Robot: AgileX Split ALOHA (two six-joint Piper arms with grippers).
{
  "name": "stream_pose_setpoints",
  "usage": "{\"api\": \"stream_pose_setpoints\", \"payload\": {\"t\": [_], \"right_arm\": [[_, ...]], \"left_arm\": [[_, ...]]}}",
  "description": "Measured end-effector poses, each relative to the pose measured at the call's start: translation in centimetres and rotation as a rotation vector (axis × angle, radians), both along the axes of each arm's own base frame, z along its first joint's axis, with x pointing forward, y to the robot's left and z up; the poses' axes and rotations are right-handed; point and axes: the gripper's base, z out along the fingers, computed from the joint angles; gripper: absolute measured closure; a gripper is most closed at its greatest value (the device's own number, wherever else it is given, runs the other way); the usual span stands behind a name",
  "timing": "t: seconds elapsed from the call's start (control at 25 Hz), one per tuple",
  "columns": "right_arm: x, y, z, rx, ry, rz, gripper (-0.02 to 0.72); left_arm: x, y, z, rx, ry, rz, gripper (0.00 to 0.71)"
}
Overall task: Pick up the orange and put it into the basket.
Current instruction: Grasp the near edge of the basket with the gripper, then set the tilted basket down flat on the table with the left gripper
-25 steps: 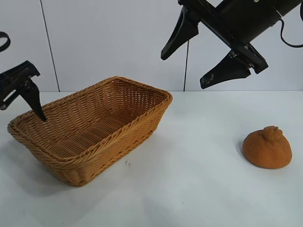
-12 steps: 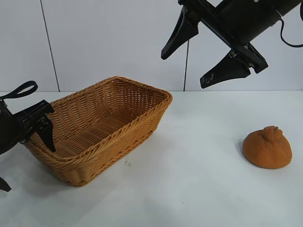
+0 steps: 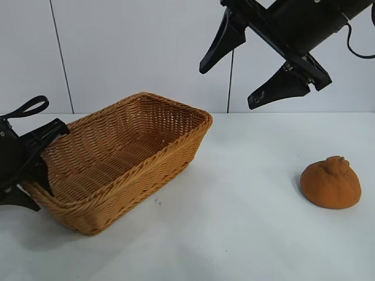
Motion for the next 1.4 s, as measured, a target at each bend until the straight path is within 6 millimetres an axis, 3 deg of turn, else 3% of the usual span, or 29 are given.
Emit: {"api": "stream_pose_setpoints", "payload": {"t": [0.28,0.52,0.68,0.96,1.28,1.4], "right_arm": [[0.0,0.0,0.0,0.0,0.0,0.0,0.115],[0.0,0.0,0.0,0.0,0.0,0.0,0.115],[0.0,0.0,0.0,0.0,0.001,-0.001,0.115],[0.0,0.0,0.0,0.002,0.007,-0.003,0.115],[0.0,0.0,0.0,0.002,0.007,-0.003,0.115],[0.0,0.0,0.0,0.002,0.008,-0.004,0.115]], "left_arm": [[1.4,-0.7,1.9,0.027,0.054,-0.158,0.626],[4.7,-0.1,5.7,0.085,-0.012,-0.384,0.626],[6.8,-0.5,6.8,0.113,-0.004,-0.532,0.626],[9.6,-2.0,6.0,0.117,0.027,-0.739,0.626],[10.2,-2.5,1.2,0.066,0.124,-0.77,0.626],[10.2,-2.5,0.6,0.056,0.139,-0.765,0.626]]}}
